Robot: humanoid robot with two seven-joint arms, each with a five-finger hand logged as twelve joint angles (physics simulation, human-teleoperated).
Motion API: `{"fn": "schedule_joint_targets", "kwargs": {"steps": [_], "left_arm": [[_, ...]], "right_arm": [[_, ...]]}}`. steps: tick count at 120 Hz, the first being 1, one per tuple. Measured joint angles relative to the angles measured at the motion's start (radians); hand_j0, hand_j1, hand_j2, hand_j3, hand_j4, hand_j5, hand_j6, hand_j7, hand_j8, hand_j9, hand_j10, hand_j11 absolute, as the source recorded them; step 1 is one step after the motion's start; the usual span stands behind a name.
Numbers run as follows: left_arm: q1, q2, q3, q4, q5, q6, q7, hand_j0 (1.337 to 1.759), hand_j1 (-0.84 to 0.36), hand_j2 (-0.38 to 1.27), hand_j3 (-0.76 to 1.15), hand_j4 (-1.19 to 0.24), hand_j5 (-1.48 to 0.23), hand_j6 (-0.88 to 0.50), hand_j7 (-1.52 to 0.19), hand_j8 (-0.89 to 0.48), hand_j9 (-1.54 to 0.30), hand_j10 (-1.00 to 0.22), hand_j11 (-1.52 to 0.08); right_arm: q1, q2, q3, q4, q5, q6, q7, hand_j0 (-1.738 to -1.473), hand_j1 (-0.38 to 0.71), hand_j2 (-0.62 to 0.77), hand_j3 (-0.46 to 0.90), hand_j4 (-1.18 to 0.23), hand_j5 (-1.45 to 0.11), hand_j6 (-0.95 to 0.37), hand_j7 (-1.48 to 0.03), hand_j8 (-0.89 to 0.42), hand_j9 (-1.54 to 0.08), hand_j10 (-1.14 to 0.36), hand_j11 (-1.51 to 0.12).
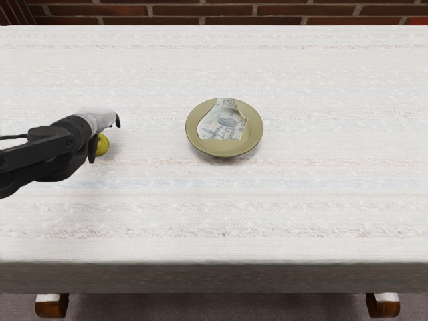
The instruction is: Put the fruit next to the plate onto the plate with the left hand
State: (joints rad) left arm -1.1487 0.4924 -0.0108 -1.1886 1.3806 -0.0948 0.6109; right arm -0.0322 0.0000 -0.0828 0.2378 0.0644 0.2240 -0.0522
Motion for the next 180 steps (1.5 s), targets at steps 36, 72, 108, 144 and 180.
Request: {"fn": "schedule_joint_targets", "kwargs": {"steps": [36,72,108,144,180], "left_arm": [[0.005,0.003,0.029,0.003,0.048,0.004,0.0,1.658,-0.02,0.07,0.0,-0.31,-0.4,-0.31,-0.4,-0.31,-0.4,-0.31,-0.4],[0.007,0.0,0.039,0.009,0.051,0.029,0.0,1.658,-0.06,0.07,0.0,-0.34,-0.44,-0.35,-0.44,-0.35,-0.44,-0.34,-0.44],[0.011,-0.009,0.041,0.027,0.051,0.032,0.0,1.658,-0.12,0.08,0.0,-0.39,-0.51,-0.39,-0.51,-0.39,-0.51,-0.39,-0.51],[0.009,-0.014,0.041,0.032,0.05,0.032,0.0,1.658,-0.15,0.09,0.0,-0.42,-0.54,-0.42,-0.54,-0.42,-0.54,-0.42,-0.54],[0.012,-0.023,0.044,0.032,0.046,0.029,0.0,1.657,-0.18,0.07,0.0,-0.45,-0.6,-0.46,-0.6,-0.46,-0.6,-0.46,-0.59]], "right_arm": [[0.0,0.0,0.0,0.0,0.0,0.0,0.0,-1.658,-0.33,0.0,0.0,-0.01,-0.02,-0.01,-0.02,-0.01,-0.02,-0.01,-0.02],[0.0,0.0,0.0,0.0,0.0,0.0,0.0,-1.658,-0.33,0.0,0.0,-0.01,-0.02,-0.01,-0.02,-0.01,-0.02,-0.01,-0.02],[0.0,0.0,0.0,0.0,0.0,0.0,0.0,-1.658,-0.33,0.0,0.0,-0.01,-0.02,-0.01,-0.02,-0.01,-0.02,-0.01,-0.02],[-0.001,0.0,0.0,0.0,0.0,0.0,0.0,-1.658,-0.33,0.0,0.0,-0.01,-0.02,-0.01,-0.02,-0.01,-0.02,-0.01,-0.02],[0.0,0.0,0.0,0.0,0.0,0.0,0.0,-1.658,-0.33,0.0,0.0,-0.01,-0.02,-0.01,-0.02,-0.01,-0.02,-0.01,-0.02]]}}
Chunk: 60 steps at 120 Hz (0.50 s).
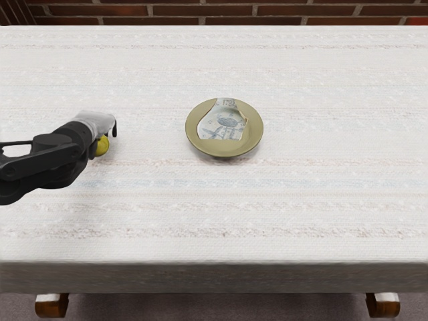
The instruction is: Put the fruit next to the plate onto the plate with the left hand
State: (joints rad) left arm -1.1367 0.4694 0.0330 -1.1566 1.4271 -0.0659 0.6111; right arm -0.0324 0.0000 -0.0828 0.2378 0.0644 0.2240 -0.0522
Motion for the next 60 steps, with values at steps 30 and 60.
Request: {"fn": "schedule_joint_targets", "kwargs": {"steps": [30,60], "left_arm": [[0.002,0.0,0.001,0.0,-0.005,0.0,0.0,1.656,-0.24,0.16,0.0,-0.54,-0.71,-0.49,-0.71,-0.51,-0.71,-0.54,-0.71],[0.017,0.002,0.0,0.0,0.001,0.002,0.0,1.657,-0.29,0.14,0.06,-0.64,-0.78,-0.41,-0.81,-0.4,-0.85,-0.64,-0.85]], "right_arm": [[0.0,0.0,0.0,0.0,0.0,0.0,0.0,-1.658,-0.33,0.0,0.0,-0.01,-0.02,-0.01,-0.02,-0.01,-0.02,-0.01,-0.02],[0.0,0.0,0.0,0.0,0.0,0.0,0.0,-1.658,-0.33,0.0,0.0,-0.01,-0.02,-0.01,-0.02,-0.01,-0.02,-0.01,-0.02]]}}
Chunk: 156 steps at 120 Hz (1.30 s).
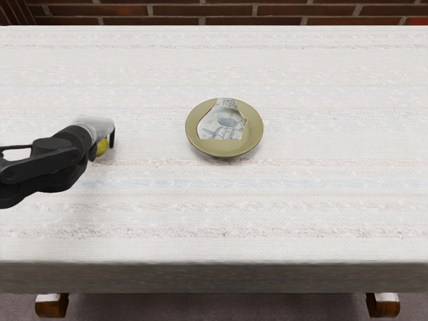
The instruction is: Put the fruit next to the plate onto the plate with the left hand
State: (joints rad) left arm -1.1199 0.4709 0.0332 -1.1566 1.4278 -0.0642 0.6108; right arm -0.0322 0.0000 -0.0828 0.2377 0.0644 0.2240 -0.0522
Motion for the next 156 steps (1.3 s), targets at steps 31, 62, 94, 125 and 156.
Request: {"fn": "schedule_joint_targets", "kwargs": {"steps": [31,62,94,125,156], "left_arm": [[-0.022,0.0,-0.004,0.0,-0.021,-0.001,0.0,1.654,-0.31,0.23,0.06,-0.68,-0.84,-0.45,-0.84,-0.38,-0.93,-0.64,-0.93],[-0.095,0.004,-0.096,-0.002,-0.272,-0.002,-0.001,1.652,-0.33,0.33,0.02,-0.71,-0.92,-0.42,-0.93,-0.37,-0.97,-0.65,-0.97],[-0.097,-0.031,-0.288,-0.003,-0.474,-0.014,0.0,1.652,-0.29,0.3,0.0,-0.72,-0.97,-0.42,-0.97,-0.4,-0.99,-0.69,-0.98],[-0.181,-0.158,-0.332,-0.001,-0.478,-0.015,0.0,1.652,-0.31,0.32,0.0,-0.71,-1.02,-0.39,-1.0,-0.37,-1.01,-0.66,-1.0],[-0.301,-0.291,-0.187,0.009,-0.311,-0.014,-0.001,1.651,-0.27,0.27,0.0,-0.74,-1.0,-0.42,-0.99,-0.42,-1.01,-0.7,-1.01]], "right_arm": [[0.0,0.0,0.0,0.0,0.0,0.0,0.0,-1.658,-0.33,0.0,0.0,-0.01,-0.02,-0.01,-0.02,-0.01,-0.02,-0.01,-0.02],[0.0,0.0,0.0,0.0,0.0,0.0,0.0,-1.658,-0.33,0.0,0.0,-0.01,-0.02,-0.01,-0.02,-0.01,-0.02,-0.01,-0.02],[0.0,0.0,0.0,0.0,0.0,0.0,0.0,-1.658,-0.33,0.0,0.0,-0.01,-0.02,-0.01,-0.02,-0.01,-0.02,-0.01,-0.02],[-0.005,0.0,-0.002,0.0,0.0,0.0,0.0,-1.658,-0.33,0.0,0.0,-0.01,-0.02,-0.01,-0.02,-0.01,-0.02,-0.01,-0.02],[-0.006,0.0,-0.002,0.0,0.0,0.0,0.0,-1.658,-0.33,0.0,0.0,-0.01,-0.02,-0.01,-0.02,-0.01,-0.02,-0.01,-0.02]]}}
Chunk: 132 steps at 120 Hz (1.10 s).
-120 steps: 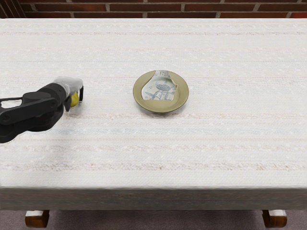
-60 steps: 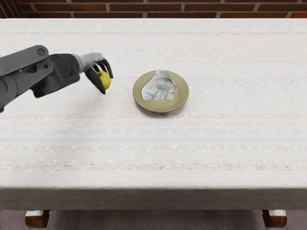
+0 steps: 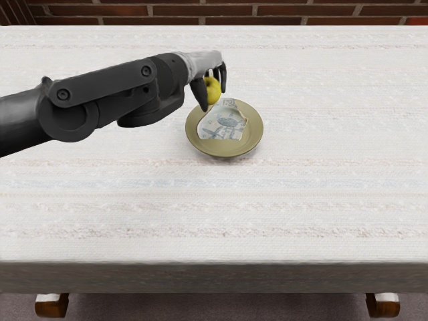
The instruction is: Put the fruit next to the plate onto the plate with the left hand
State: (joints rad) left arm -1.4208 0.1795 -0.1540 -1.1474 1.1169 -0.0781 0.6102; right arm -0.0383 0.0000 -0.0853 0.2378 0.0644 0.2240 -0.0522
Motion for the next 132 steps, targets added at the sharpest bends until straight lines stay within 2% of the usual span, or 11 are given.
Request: {"fn": "schedule_joint_targets", "kwargs": {"steps": [18,47,80,132], "left_arm": [[0.008,-0.06,0.106,0.002,0.099,0.002,0.0,1.652,-0.28,0.29,0.0,-0.72,-1.01,-0.41,-0.99,-0.4,-1.0,-0.7,-1.01],[0.076,-0.071,0.16,0.007,0.228,0.106,0.0,1.651,-0.28,0.27,0.0,-0.72,-1.01,-0.41,-1.0,-0.41,-1.0,-0.7,-1.01],[0.142,-0.071,0.204,0.016,0.261,0.181,0.0,1.651,-0.27,0.25,0.0,-0.73,-1.0,-0.42,-1.0,-0.41,-1.0,-0.71,-1.01],[0.143,-0.071,0.207,0.021,0.266,0.19,0.0,1.651,-0.27,0.25,0.0,-0.74,-0.99,-0.42,-1.0,-0.42,-1.0,-0.71,-1.0]], "right_arm": [[0.0,0.0,0.0,0.0,0.0,0.0,0.0,-1.658,-0.33,0.0,0.0,-0.01,-0.02,-0.01,-0.02,-0.01,-0.02,-0.01,-0.02],[0.0,0.0,0.0,0.0,0.0,0.0,0.0,-1.658,-0.33,0.0,0.0,-0.01,-0.02,-0.01,-0.02,-0.01,-0.02,-0.01,-0.02],[0.0,0.0,0.0,0.0,0.0,0.0,0.0,-1.658,-0.33,0.0,0.0,-0.01,-0.02,-0.01,-0.02,-0.01,-0.02,-0.01,-0.02],[0.0,0.0,0.0,0.0,0.0,0.0,0.0,-1.658,-0.33,0.0,0.0,-0.01,-0.02,-0.01,-0.02,-0.01,-0.02,-0.01,-0.02]]}}
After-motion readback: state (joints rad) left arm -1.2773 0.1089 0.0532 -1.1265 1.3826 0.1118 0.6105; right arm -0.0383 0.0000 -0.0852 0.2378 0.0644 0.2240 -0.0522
